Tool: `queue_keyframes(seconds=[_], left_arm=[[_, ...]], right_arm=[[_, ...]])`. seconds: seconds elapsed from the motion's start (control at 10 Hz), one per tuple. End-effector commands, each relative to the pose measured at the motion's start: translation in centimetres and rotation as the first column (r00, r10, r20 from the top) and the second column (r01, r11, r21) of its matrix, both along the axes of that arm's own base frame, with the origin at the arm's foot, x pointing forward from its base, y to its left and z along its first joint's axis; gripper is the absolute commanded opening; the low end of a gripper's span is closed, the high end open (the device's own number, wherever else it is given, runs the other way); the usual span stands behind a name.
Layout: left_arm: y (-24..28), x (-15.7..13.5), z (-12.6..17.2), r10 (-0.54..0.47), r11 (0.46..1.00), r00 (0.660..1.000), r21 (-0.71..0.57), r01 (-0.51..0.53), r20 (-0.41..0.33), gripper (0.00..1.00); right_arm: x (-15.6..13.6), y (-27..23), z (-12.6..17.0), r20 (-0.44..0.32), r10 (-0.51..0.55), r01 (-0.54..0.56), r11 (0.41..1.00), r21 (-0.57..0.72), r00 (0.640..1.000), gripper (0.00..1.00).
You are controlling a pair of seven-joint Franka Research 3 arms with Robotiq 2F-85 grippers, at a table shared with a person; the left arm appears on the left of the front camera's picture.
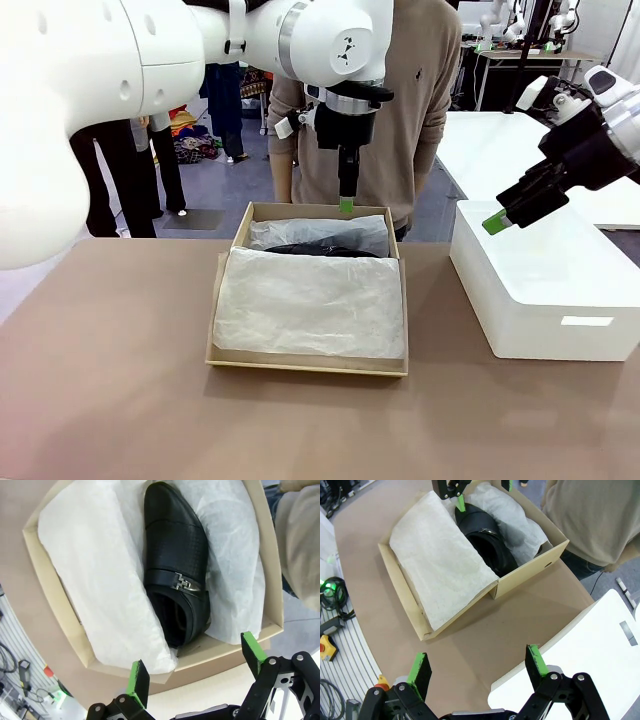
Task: Pack the shoes into the box.
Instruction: Close the Shoes Box.
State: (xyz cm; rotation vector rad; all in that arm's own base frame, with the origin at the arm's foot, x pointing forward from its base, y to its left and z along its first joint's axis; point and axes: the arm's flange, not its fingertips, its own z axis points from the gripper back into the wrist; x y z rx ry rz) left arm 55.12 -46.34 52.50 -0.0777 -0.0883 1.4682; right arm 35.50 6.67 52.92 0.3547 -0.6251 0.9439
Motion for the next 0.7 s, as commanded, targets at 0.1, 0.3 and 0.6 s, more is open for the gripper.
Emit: queue_keyframes(seconds=[0.1,0.3,0.6], left_arm=[[0.0,0.0,0.0,0.000,1.000,1.000,0.000,0.000,0.000,1.00],[1.6,-2.9,3.3,-0.346,0.938,0.937,0.033,0.345,0.038,1.00],[5.6,-4.3,5.2,-0.658,0.752,0.753,0.044,0.658,-0.020,1.00]], right_arm=[[0.1,0.0,0.0,0.004,0.008,-0.008,1.000,0.016,1.000,1.00],[0.1,0.0,0.0,0.004,0.008,-0.008,1.000,0.016,1.000,1.00],[0.1,0.0,0.0,0.004,0.008,-0.008,1.000,0.016,1.000,1.00]])
